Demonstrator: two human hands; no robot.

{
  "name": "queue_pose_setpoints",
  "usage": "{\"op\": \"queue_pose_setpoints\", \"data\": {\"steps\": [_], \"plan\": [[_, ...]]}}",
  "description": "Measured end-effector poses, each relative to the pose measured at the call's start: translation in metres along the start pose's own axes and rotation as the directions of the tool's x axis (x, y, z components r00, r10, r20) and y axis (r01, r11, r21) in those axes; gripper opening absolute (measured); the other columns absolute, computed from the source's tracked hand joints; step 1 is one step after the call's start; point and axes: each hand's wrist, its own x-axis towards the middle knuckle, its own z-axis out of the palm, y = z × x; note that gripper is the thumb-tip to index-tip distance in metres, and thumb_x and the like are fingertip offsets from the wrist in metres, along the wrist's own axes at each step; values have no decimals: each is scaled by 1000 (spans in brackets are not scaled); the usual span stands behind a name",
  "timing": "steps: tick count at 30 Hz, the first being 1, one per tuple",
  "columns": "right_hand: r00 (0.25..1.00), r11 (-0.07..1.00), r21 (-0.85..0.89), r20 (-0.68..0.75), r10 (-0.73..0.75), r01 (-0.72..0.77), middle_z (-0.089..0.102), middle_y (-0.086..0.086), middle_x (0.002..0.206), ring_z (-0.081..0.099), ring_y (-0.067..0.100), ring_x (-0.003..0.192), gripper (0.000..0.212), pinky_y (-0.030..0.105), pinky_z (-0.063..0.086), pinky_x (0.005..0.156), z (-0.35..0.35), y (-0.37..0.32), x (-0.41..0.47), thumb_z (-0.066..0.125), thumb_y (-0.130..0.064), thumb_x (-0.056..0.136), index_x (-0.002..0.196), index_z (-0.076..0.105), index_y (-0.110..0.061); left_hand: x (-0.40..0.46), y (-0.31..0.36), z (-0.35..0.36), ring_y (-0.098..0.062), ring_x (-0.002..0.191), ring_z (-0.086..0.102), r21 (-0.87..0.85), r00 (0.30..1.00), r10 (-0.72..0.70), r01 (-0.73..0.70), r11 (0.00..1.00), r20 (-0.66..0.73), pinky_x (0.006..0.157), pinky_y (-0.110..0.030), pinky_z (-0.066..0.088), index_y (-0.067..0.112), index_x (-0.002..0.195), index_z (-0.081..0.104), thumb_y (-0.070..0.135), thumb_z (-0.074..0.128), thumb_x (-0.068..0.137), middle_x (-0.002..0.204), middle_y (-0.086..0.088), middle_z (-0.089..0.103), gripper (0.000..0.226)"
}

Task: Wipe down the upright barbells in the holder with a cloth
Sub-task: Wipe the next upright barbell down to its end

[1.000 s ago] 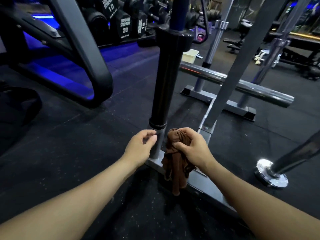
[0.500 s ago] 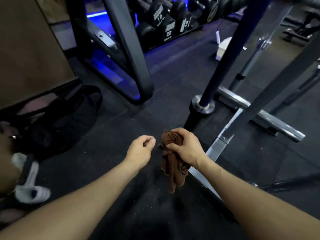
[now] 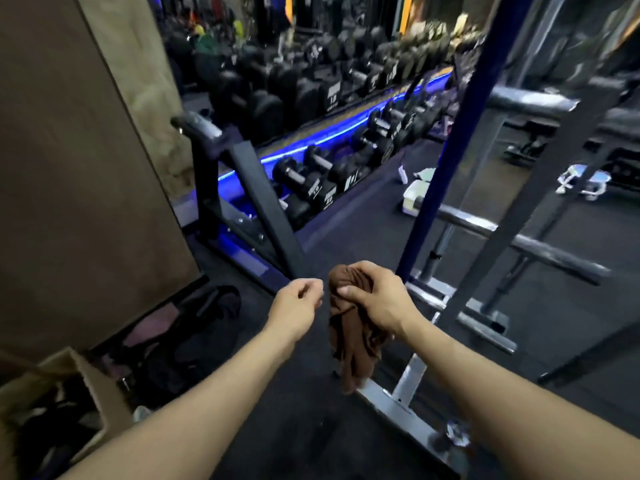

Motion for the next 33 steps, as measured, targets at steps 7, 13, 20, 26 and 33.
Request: {"op": "queue_pose_setpoints", "data": {"steps": [7,13,20,26,33], "plan": [[975,997,-50,-209,-73,64,66,-4,90,58,10,86,25,10,38,66,-101,-82,-29,75,-21,80,102,66,-15,-43,120,25,-10,75,58,-64,965,225,-218,974,135,57,-20,41,23,96,66,28,50,97,89,2,67,17],[930,970,-144,-288,-230,196,67,1,91,56,10,84,24,12,37,69,-196,-117,-90,74,-15,80,103,68,-11,-115,196,69,-1,76,56,-129,912,378,-360,924,158,61,-14,43,16,104,59,21,43,100,87,7,62,17],[891,955,-195,-356,-280,223,66,-2,88,60,12,85,24,22,42,76,-303,-119,-167,76,-16,78,100,69,-14,-187,256,155,-5,70,55,-157,851,503,-482,862,153,62,-16,44,4,105,65,18,48,98,81,0,63,22],[871,966,-217,-435,-227,143,65,-2,86,60,15,85,20,24,41,74,-372,-89,-217,77,-19,77,95,69,-15,-220,279,218,-15,81,56,-84,791,594,-588,804,147,78,-32,45,13,99,67,22,54,95,89,-4,66,17],[723,998,-65,-689,-50,7,66,2,87,59,19,85,22,25,35,68,-432,-59,-227,76,-27,79,92,67,-12,-222,321,260,-3,72,53,-36,681,718,-721,692,144,66,-11,41,13,102,64,16,56,94,85,6,61,12]]}}
